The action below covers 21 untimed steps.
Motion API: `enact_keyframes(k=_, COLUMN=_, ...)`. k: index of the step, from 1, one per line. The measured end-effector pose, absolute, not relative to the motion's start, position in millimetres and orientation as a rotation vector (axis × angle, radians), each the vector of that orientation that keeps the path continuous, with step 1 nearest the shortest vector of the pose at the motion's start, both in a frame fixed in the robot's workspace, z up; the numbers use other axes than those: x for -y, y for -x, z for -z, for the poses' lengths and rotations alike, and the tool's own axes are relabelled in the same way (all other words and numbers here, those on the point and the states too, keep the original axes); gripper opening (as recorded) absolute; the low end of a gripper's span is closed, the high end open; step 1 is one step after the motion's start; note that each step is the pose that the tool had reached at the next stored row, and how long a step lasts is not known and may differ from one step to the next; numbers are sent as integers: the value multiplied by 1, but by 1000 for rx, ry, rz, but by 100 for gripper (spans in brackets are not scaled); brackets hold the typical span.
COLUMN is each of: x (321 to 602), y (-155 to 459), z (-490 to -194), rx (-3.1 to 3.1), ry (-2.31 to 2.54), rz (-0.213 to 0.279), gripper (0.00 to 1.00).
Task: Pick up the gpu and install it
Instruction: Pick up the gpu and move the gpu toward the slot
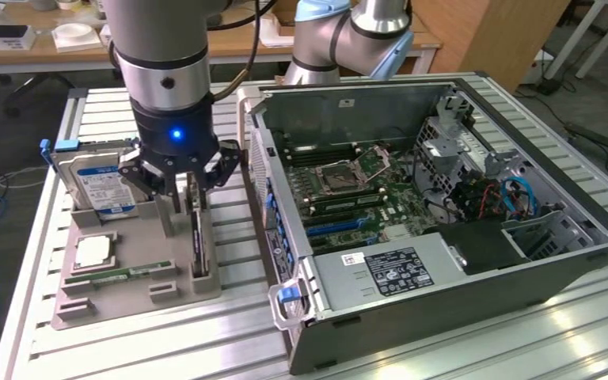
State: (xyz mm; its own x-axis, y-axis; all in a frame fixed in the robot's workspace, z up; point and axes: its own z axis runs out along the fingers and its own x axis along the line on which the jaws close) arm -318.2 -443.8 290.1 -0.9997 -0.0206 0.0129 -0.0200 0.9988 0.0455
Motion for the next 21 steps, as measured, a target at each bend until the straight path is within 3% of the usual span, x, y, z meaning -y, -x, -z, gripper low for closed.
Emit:
enact_keyframes(k=1, x=444, y=318, z=-290, rx=3127, ry=-32, rz=71, gripper=39)
enact_keyframes(k=21, x=447, y=318, z=-275, rx=3127, ry=-32, rz=71, gripper=39)
